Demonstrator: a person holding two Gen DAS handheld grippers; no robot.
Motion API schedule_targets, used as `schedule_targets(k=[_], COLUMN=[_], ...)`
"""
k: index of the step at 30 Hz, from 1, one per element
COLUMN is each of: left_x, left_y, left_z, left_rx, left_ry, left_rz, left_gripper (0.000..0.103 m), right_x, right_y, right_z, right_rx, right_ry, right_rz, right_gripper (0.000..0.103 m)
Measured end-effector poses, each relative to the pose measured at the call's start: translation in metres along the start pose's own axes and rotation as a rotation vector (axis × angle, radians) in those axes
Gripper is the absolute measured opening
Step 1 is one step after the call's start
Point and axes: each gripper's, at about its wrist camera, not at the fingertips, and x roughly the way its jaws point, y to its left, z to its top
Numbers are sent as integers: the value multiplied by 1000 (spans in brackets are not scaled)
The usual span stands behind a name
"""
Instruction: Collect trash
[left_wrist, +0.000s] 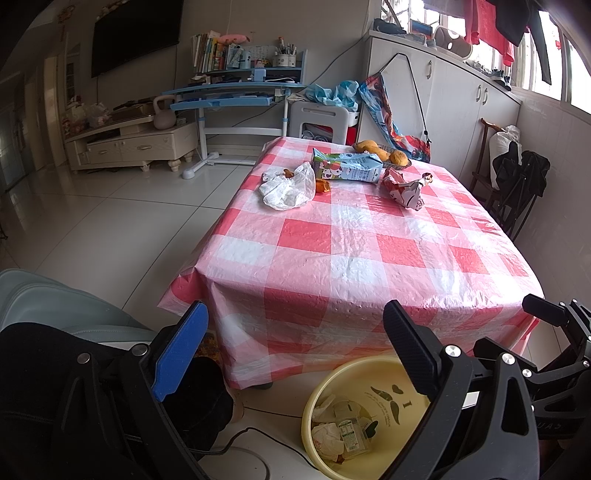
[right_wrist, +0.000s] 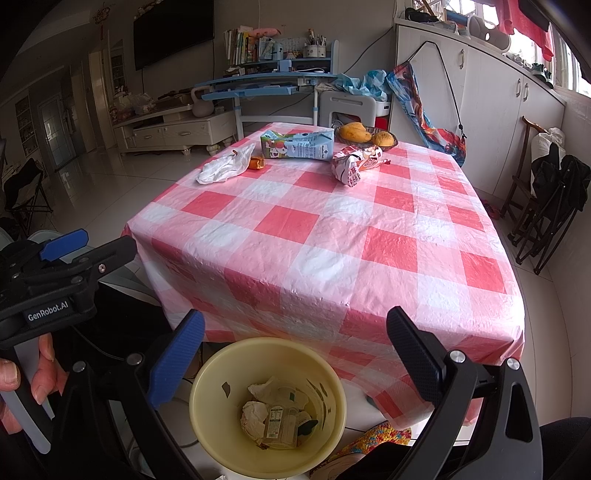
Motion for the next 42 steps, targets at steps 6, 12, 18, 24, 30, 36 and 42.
schedule_targets(k=[6, 12, 18, 24, 30, 36, 42], left_x=[0, 0, 0, 2, -2, 0, 21], left_y=[0, 0, 0, -1, 7, 10, 19], left_z=[0, 0, 0, 2, 7, 25, 50], left_rx=[1, 0, 1, -5, -58, -71, -105], left_ry=[1, 1, 1, 2, -8, -33, -5], left_rz=[0, 0, 0, 0, -6, 7, 3], left_gripper=[92, 92, 92, 92, 92, 92, 92], right_x=[0, 0, 0, 3, 4, 18, 42], right_y=[0, 1, 1, 2, -1, -9, -16], right_z=[0, 0, 0, -3, -1, 22, 60], right_rx=[0, 0, 0, -5, 22, 61, 60], right_ry=[1, 1, 1, 5, 0, 0, -1], right_rz=[0, -1, 0, -1, 21, 43, 52], right_gripper=[94, 94, 94, 94, 94, 94, 94])
